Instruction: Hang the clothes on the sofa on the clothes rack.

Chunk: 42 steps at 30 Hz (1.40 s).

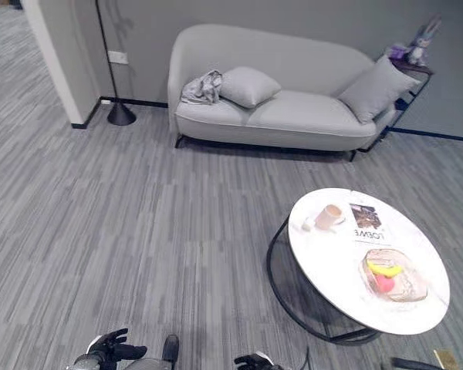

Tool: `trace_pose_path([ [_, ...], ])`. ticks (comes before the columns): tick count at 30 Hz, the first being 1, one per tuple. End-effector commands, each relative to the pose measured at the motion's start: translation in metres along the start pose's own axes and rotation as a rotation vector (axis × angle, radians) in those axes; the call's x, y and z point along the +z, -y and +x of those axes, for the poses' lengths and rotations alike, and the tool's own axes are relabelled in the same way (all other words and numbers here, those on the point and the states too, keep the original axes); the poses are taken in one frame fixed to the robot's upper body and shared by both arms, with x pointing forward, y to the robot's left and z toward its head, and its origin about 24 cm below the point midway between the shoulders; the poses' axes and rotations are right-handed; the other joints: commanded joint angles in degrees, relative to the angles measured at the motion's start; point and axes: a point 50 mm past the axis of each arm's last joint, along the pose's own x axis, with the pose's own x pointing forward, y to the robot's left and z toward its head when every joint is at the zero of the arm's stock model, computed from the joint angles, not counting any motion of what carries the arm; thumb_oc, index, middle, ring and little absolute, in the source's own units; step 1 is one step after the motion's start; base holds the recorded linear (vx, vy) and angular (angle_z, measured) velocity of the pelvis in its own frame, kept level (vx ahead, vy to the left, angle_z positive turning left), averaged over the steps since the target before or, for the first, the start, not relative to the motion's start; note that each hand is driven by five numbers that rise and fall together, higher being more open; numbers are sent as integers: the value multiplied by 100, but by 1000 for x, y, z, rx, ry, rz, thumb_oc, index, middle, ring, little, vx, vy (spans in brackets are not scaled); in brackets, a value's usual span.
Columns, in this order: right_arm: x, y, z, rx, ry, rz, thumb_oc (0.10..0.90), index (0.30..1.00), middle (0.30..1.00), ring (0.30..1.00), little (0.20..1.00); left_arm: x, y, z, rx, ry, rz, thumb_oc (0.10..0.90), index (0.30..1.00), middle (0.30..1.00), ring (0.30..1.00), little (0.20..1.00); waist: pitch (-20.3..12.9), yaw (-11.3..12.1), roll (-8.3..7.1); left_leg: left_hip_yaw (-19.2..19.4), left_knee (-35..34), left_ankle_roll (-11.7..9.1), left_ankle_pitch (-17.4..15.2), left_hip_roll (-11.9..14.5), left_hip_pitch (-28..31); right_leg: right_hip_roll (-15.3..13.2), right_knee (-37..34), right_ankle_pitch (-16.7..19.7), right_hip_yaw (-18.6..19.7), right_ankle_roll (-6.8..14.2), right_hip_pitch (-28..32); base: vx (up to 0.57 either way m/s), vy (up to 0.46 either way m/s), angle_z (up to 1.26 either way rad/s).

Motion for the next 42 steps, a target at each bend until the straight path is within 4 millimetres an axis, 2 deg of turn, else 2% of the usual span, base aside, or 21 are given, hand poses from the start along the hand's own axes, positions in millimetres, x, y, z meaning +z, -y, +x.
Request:
trace_pose_path([
  [1,-14,-12,0,22,-74,-156,800,900,900,900,900,-13,20,-2,-89,-27,372,800,900,900,900,900,20,72,-11,193,-74,194,-386,-485,3,-608,404,2766,-364,349,157,962,596,-33],
  [2,4,11,0,-56,-12,-186,800,900,900,900,900,5,11,0,-72,25,465,800,900,900,900,900,142,-72,163,182,-76,291,-622,-499,348,-744,1042,2337,-472,251,-440,524,325,-6],
  [3,5,12,-1,-59,-11,-185,800,900,900,900,900,7,11,0,-72,28,466,800,900,900,900,900,149,-50,163,191,-76,276,-650,-496,344,-742,1080,2293,-451,251,-466,442,185,1],
  [5,15,22,-2,-88,37,-145,800,900,900,900,900,28,8,2,-52,101,512,800,900,900,900,900,247,-191,319,142,-76,216,-699,-379,541,-476,690,1441,-603,26,-893,298,-18,9],
  [6,19,25,-2,-101,58,-88,800,900,900,900,900,40,8,2,-37,144,515,800,900,900,900,900,284,-250,411,136,-76,159,-751,-284,630,-278,234,1240,-663,-1,-1044,523,-79,52],
  [7,13,24,-2,-105,58,60,800,900,900,900,900,56,11,1,-24,212,445,800,900,900,900,900,309,-294,574,174,-76,49,-894,-124,823,13,-1198,1144,-740,72,-1101,437,-67,63],
  [8,13,24,-2,-105,58,60,800,900,900,900,900,56,11,1,-25,212,444,800,900,900,900,900,318,-292,592,174,-76,43,-898,-102,837,42,-1255,1171,-751,67,-1062,490,-92,51],
  [11,-21,17,-6,-120,-24,297,800,900,900,900,900,73,24,-1,-40,287,351,800,900,900,900,900,294,-382,640,194,-76,-91,-1253,-55,1215,449,-4172,1863,159,419,-1039,563,-126,22],
  [17,-53,8,-12,-135,-110,423,800,900,900,900,900,34,39,-1,-86,174,310,800,900,900,900,900,144,-449,698,26,39,-190,-1432,74,1803,520,-4172,2114,442,421,-1042,682,-179,19],
  [20,-61,15,-15,-151,-136,426,800,900,900,900,900,-6,36,-3,-84,14,222,800,900,900,900,900,110,-404,719,4,1337,-433,-878,420,1570,733,-4088,2056,474,190,-687,678,-293,58],
  [22,-62,19,-16,-158,-144,389,800,900,900,900,900,-13,32,-3,-77,-14,192,800,900,900,900,900,129,-355,696,26,2148,-534,-540,526,1230,762,-4108,1964,363,101,-509,531,-332,24],
  [23,-57,30,-17,-175,-137,266,800,900,900,900,900,-13,24,-3,-53,-11,170,800,900,900,900,900,231,-221,658,13,4082,-737,295,938,371,953,-4172,1680,125,-223,-90,522,-441,5],
  [24,-49,37,-16,-190,-115,225,800,900,900,900,900,-6,21,-2,-42,20,185,800,900,900,900,900,303,-119,599,138,4606,-642,398,1176,58,1018,-4172,1560,67,-355,77,720,-555,30],
  [27,-40,55,-18,-267,-90,181,800,900,900,900,900,23,26,-1,-43,148,270,800,900,900,900,900,491,41,426,620,5069,-466,-260,1434,-796,977,-4172,1243,-59,-437,413,398,-251,33],
  [30,-19,76,-20,-341,0,214,800,900,900,900,900,37,27,-1,-35,210,242,800,900,900,900,900,386,71,322,813,3363,-382,-591,833,-1093,748,-4172,1114,-83,-285,454,382,-7,17],
  [31,5,147,-44,-485,45,238,800,900,900,900,900,32,23,-1,-35,190,280,800,900,900,900,900,245,206,263,860,2516,-408,-637,727,-1038,685,-4172,1035,-273,-252,562,515,16,-10],
  [33,2,157,-50,-505,64,297,800,900,900,900,900,25,18,-1,-45,162,237,800,900,900,900,900,148,192,315,894,520,-584,-146,512,-652,705,-4172,913,-445,-192,765,606,42,14],
  [34,44,136,-35,-500,198,262,800,900,900,900,900,14,22,-1,-43,125,134,800,900,900,900,900,154,174,401,576,-76,-586,-165,510,-859,776,-4172,868,-609,-208,945,621,56,64],
  [35,46,119,-28,-456,208,274,800,900,900,900,900,6,22,-2,-28,92,78,800,900,900,900,900,157,151,393,347,-76,-660,-180,518,-1014,804,-4172,824,-613,-227,1027,431,33,66],
  [40,38,73,-13,-322,204,276,800,900,900,900,900,-35,24,-7,-9,-64,-48,800,900,900,900,900,-58,234,325,1,-76,-706,244,492,-792,734,-3842,475,-430,-171,1540,650,80,2],
  [42,21,51,-8,-270,144,296,800,900,900,900,900,-39,19,-7,2,-82,-14,800,900,900,900,900,-193,269,216,94,-76,-515,191,278,-532,433,-3234,843,-465,20,1488,772,252,2],
])
